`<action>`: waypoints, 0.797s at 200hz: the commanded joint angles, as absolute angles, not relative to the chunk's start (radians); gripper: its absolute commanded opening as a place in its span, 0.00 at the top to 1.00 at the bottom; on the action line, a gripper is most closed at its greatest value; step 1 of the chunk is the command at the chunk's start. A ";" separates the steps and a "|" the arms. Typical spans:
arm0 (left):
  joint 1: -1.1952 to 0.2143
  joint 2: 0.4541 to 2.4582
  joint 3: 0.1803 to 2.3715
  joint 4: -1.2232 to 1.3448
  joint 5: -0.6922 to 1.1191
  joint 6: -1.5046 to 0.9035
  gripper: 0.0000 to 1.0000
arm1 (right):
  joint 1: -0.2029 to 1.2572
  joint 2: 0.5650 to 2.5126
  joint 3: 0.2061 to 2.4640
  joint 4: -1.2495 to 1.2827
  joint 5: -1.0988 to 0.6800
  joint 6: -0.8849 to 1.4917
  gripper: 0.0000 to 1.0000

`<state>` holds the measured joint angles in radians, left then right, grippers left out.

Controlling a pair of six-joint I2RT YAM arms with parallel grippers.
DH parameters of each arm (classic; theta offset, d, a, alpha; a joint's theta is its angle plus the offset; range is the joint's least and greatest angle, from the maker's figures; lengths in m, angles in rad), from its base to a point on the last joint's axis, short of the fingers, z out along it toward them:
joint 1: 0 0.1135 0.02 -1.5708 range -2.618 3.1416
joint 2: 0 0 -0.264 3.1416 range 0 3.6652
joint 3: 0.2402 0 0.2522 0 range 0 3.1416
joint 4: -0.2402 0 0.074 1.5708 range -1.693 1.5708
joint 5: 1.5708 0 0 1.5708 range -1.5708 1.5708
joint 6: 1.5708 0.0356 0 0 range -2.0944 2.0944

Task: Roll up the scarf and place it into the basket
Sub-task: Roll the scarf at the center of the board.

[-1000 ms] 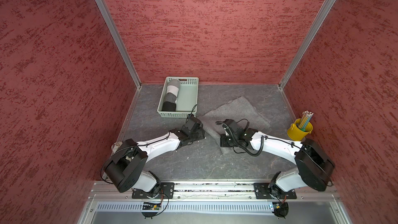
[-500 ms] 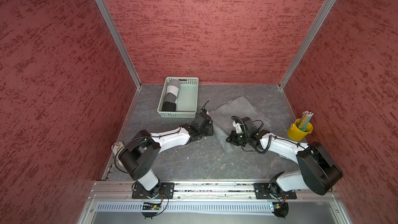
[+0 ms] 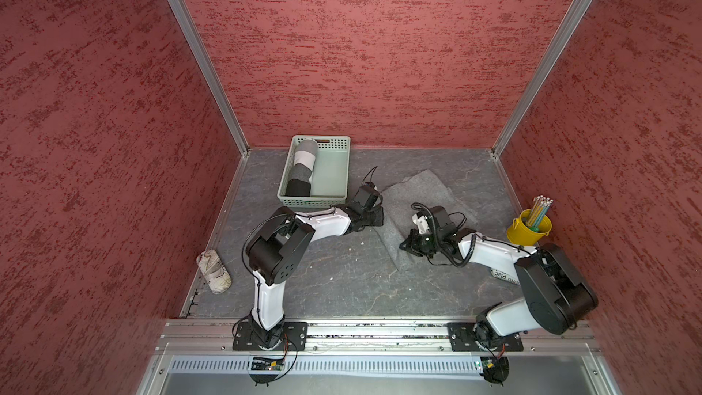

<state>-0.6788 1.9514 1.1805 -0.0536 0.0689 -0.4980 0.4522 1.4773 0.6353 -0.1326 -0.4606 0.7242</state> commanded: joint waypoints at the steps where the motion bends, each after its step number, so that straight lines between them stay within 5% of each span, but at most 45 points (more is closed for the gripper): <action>1: -0.669 1.996 1.237 -0.099 0.107 -0.483 0.83 | 0.446 1.459 0.658 -0.224 -0.372 0.688 0.82; 40: -0.666 2.029 1.257 -0.139 0.129 -0.505 0.83 | 0.508 1.341 0.744 -0.462 -0.127 0.647 0.64; 78: -0.666 2.023 1.250 -0.135 0.156 -0.513 0.83 | 0.693 1.299 0.893 -0.617 0.177 0.646 0.62; 124: -0.662 2.023 1.249 -0.129 0.184 -0.529 0.83 | 0.897 1.497 0.993 -0.515 0.328 0.563 0.59; 159: -0.656 2.024 1.256 -0.140 0.207 -0.534 0.83 | 0.942 1.624 0.967 -0.404 0.385 0.444 0.47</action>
